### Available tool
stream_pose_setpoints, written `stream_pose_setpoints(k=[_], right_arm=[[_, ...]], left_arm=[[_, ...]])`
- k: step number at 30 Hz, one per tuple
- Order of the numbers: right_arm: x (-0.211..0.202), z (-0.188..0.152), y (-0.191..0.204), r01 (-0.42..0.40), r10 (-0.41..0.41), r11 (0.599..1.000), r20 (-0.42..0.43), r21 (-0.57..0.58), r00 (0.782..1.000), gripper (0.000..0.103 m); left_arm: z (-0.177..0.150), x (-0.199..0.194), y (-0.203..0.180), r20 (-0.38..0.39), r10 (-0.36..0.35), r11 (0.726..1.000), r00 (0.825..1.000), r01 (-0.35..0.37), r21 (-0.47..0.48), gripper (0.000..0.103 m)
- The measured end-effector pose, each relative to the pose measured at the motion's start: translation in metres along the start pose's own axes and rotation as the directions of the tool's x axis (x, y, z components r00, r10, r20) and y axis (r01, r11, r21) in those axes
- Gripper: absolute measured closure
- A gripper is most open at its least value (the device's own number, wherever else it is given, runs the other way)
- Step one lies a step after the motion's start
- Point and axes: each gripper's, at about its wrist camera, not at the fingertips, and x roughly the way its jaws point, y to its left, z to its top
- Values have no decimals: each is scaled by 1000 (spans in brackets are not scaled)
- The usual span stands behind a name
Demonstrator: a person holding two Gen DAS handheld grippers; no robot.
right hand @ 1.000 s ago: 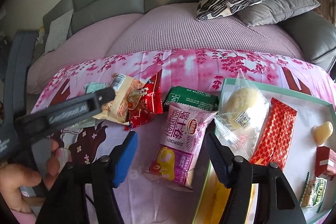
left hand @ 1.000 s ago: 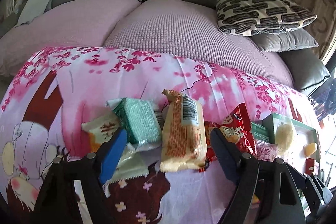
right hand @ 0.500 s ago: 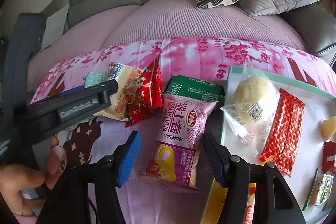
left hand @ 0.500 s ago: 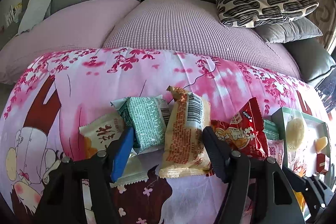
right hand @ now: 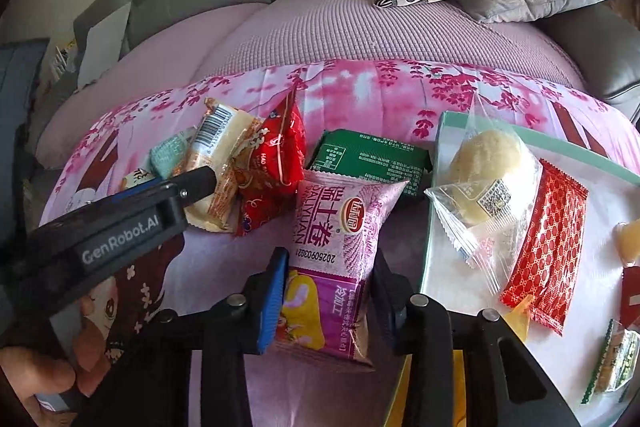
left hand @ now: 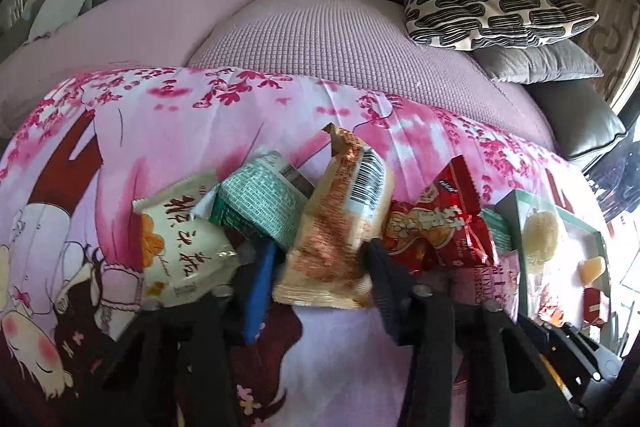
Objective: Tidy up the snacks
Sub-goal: 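Grasp the beige barcode bread bag with the left gripper while the right grasps the pink Daliyuan bag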
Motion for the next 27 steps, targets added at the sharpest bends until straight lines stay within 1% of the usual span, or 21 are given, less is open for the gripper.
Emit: stream_pose_setpoints(k=[4,6,8,15,20,23,27], right_arm=[[-5,-1,-4,-10,10,1000,3,15,1000,62],[-7,-2,-6,-15,15,1000,5,18,1000,62],[-11,-4,-7,-19,19,1000,7,18,1000,63],[-23,-13,-12,-48,48,999,5,26,999,63],[-32,-22,-11,-65,65,998,1,20,998,63],[-35,-28,-12,-74,74,997,-3,22,997,63],[-44,-33,-15,-101,101,994,10,29,995,63]], left_arm=[[-5,-3,-2,16,0,1000,1000,0,-13,64],[-9,-7,2,24,-24,999,999,25,-43,70],[-12,-11,3,27,-31,998,999,33,-62,73],[-32,-28,5,26,-30,996,999,32,-80,74],[-50,-46,11,21,-6,996,1000,8,-89,74],[-57,-56,14,33,-18,995,999,22,-100,78],[-57,-63,12,56,-27,995,998,32,-90,78]])
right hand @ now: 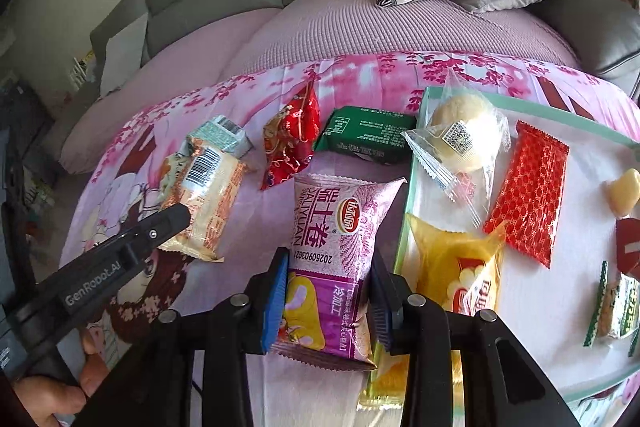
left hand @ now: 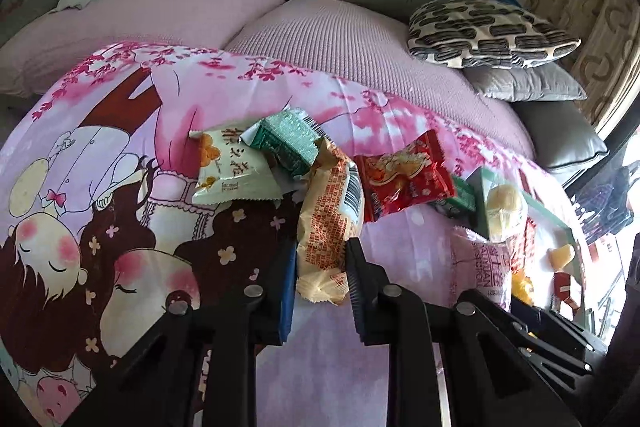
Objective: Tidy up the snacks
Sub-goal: 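Grasp the beige barcode bread bag with the left gripper while the right grasps the pink Daliyuan bag, then lift both bread bags off the pile toward the tray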
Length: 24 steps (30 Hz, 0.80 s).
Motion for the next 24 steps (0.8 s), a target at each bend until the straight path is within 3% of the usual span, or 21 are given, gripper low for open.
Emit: stream_pose_setpoints(k=[10,18,24], right_arm=[[1,-2,-4,-18,18,1000,-4,13,1000,63],[2,-3,-6,-36,36,999,-4,17,999,63],[3,-3,-7,-43,43,999,-7,23,999,63]], left_arm=[[-4,9,0,-53,30,999,998,-27,46,77],[3,26,2,-81,23,999,996,-21,31,67],[2,46,-2,-119,35,999,992,-32,30,66]])
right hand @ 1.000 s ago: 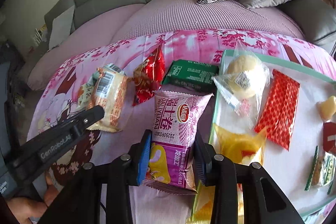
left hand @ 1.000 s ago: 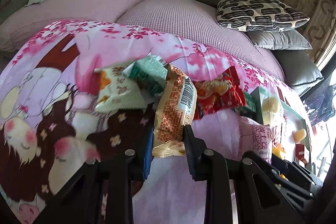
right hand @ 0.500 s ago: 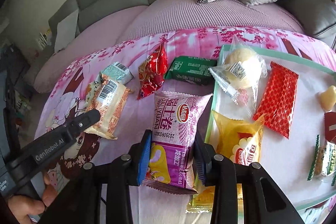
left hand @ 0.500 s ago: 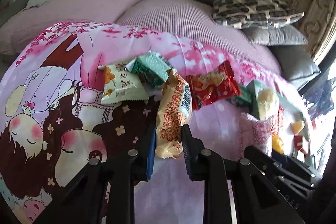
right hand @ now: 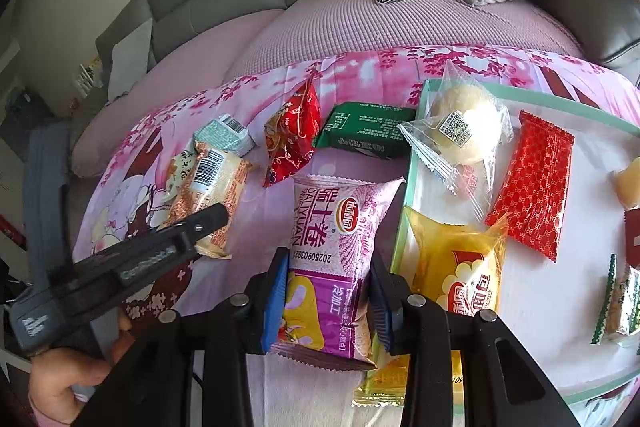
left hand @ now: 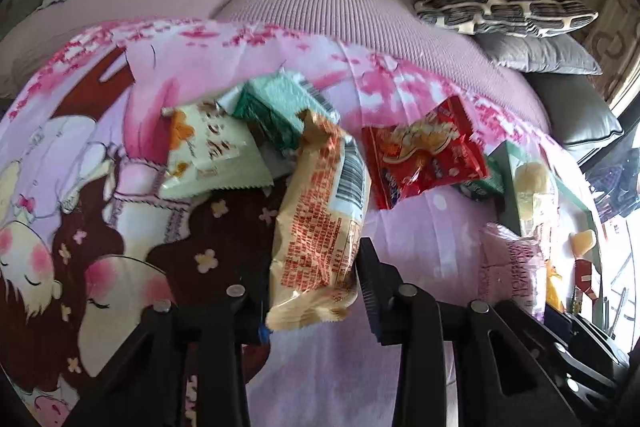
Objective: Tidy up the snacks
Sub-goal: 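Lift both bread bags off the pile toward the tray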
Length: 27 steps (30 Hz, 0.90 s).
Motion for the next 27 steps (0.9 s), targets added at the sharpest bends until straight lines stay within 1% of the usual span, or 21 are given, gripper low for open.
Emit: stream_pose_setpoints(k=[3,5,6,13,15,21,27], right_arm=[[0,0,-1,-3,3,1000,1,1,1000,63],[0,0,-1,-4,4,1000,1,3,1000,63],[-1,0,-1,-6,6,1000,3,5,1000,63],[-9,-1,-5,-39,38,999,25,29,999,63],[-13,-2,-5,-53,52,998,34,32,998,63],[-26,-3,1,-96,95,995,65,17,993,63],[-38,-3,3,-111,109,994,92,14,990,63]], left_arm=[[-1,4,-1,-1,14,1000,1000,-14,-2,66],[-1,1,-3,15,23,1000,1000,-23,0,67],[-1,0,-4,21,21,1000,1000,-21,2,71],[-5,-15,-10,68,20,1000,998,-20,6,73],[-6,-24,-12,95,37,999,995,-37,3,73],[-6,-51,-9,170,52,999,984,-49,-19,73],[-6,-64,-13,204,53,999,977,-50,-17,73]])
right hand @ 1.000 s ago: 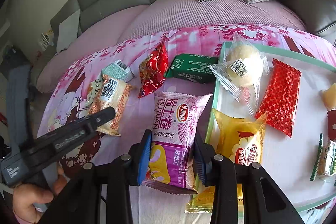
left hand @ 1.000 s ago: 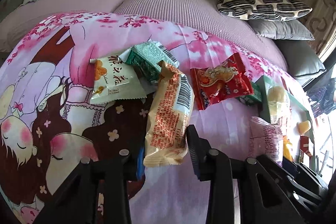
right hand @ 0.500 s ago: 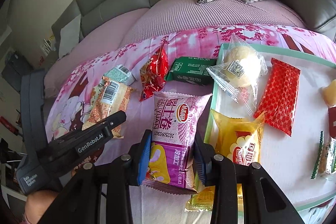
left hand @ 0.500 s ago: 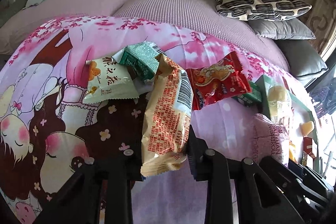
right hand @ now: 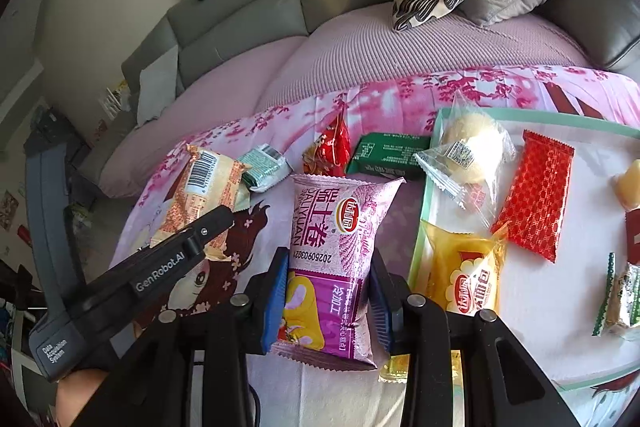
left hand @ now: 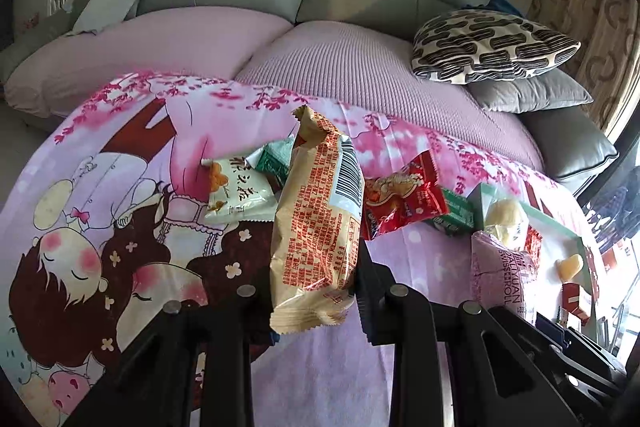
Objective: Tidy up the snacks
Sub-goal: 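Lift both bread bags off the pile toward the tray, then lower both bread bags into the tray and open both grippers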
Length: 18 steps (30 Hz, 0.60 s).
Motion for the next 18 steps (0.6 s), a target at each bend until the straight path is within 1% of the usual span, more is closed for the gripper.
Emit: stream_pose_setpoints(k=[4,8,13,18], right_arm=[[-6,2,-6,5,-5,1000,17,14,1000,63],[-15,6,-18,27,-28,999,40,39,999,63],[-29,12,-40,68,-74,994,76,83,994,63],[-48,17,-74,138,-158,976,112,166,981,63]], left_arm=[[2,-10,-5,27,-5,1000,1000,5,-1,73],[3,-18,-12,51,-21,1000,998,20,4,73],[3,-23,-28,60,-50,998,997,48,31,73],[-3,-24,-56,45,-105,991,993,101,84,73]])
